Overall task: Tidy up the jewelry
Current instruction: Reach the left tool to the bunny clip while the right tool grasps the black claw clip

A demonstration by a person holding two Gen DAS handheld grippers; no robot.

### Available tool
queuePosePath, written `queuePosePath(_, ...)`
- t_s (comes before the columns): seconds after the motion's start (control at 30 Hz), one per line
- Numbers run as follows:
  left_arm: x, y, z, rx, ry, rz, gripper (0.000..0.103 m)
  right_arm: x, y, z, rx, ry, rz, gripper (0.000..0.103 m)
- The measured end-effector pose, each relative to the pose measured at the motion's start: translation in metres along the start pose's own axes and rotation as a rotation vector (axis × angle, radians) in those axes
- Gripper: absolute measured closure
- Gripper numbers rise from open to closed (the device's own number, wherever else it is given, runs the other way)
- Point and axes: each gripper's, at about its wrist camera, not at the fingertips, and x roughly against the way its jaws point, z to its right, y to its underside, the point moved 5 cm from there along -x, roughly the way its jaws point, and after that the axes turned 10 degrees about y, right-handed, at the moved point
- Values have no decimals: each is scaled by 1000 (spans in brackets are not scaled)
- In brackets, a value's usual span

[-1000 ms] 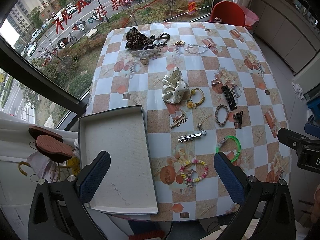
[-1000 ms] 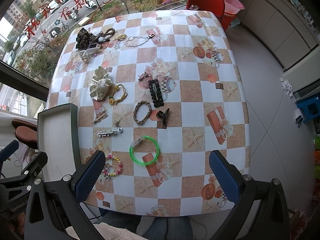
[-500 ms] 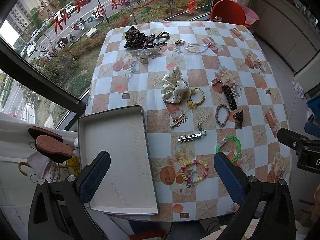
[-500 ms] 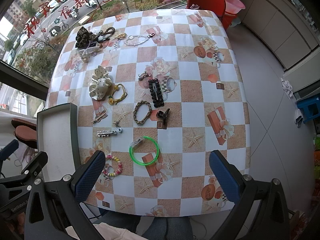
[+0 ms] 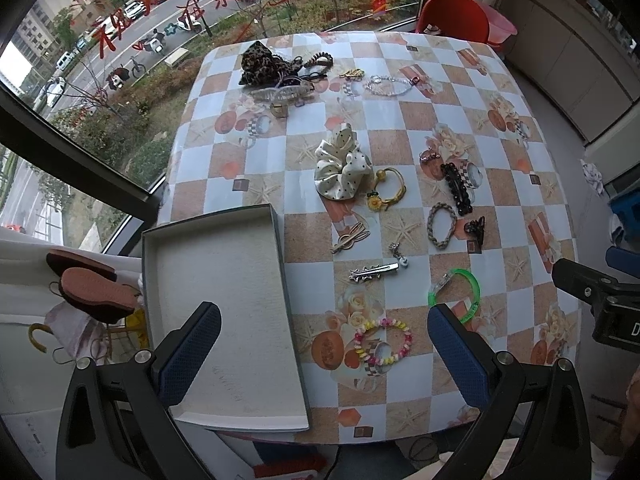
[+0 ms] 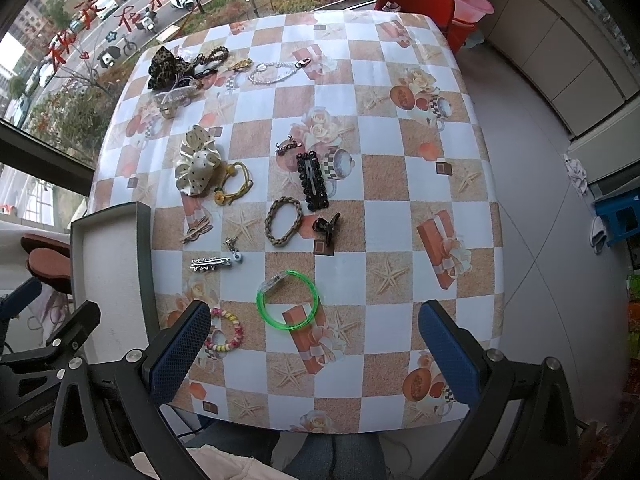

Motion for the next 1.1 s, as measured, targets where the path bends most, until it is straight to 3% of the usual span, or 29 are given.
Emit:
queuePosePath(0.27,-31,-13,-6,5,-1,-19,0,-28,-6,4,-19,-11,-57,0)
queuePosePath(0.53,-79,-27,-3,-61,33,-20,0,-76,-9,11,-57,-11,-111,0)
queuePosePath(0.6,-94,-31,0,-78,30,-30,8,-87,-11,11,-62,-9,-116,0)
queuePosePath(0.67,-108,-34,2,-83,34,-43,8,-100,-14,11,-65,-6,-120,0)
queuePosePath(0.93,-162,-43,7,-126,41,-76,8,-142,-32,0,-45,-10,-113,10)
queuePosePath(1.0,-174,-42,3,-122,39,-95,18,-151,-36,-3,-40,-10,-115,15)
queuePosePath(1.1,-188,-41,-3,-106,38,-124,19,-167,-40,-6,-41,-13,-126,23)
